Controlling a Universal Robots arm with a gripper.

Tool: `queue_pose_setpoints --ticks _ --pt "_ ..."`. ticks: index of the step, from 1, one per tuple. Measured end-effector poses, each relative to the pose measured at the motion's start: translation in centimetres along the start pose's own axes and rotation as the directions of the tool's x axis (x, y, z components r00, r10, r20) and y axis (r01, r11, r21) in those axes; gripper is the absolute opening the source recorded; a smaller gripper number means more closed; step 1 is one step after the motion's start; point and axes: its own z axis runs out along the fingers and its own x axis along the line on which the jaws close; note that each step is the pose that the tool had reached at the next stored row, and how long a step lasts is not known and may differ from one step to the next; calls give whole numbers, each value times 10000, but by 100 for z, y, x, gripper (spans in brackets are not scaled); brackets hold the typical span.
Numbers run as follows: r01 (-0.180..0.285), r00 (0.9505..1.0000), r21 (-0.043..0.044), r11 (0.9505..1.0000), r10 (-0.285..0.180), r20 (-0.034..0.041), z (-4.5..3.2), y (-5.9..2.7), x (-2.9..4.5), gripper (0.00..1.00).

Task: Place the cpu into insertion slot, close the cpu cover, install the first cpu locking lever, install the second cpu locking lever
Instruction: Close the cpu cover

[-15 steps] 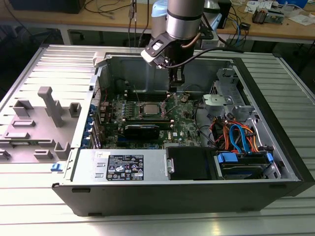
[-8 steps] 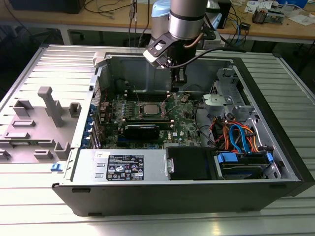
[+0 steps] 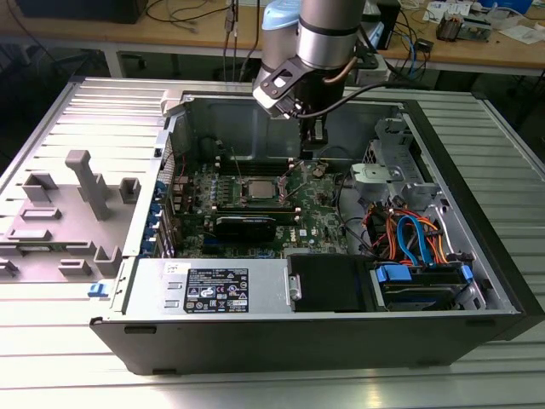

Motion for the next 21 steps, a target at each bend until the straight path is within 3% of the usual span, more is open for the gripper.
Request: queue_pose_setpoints --ticks 21 --pt "-1 10000 0 10000 1 -1 2 208 -6 11"
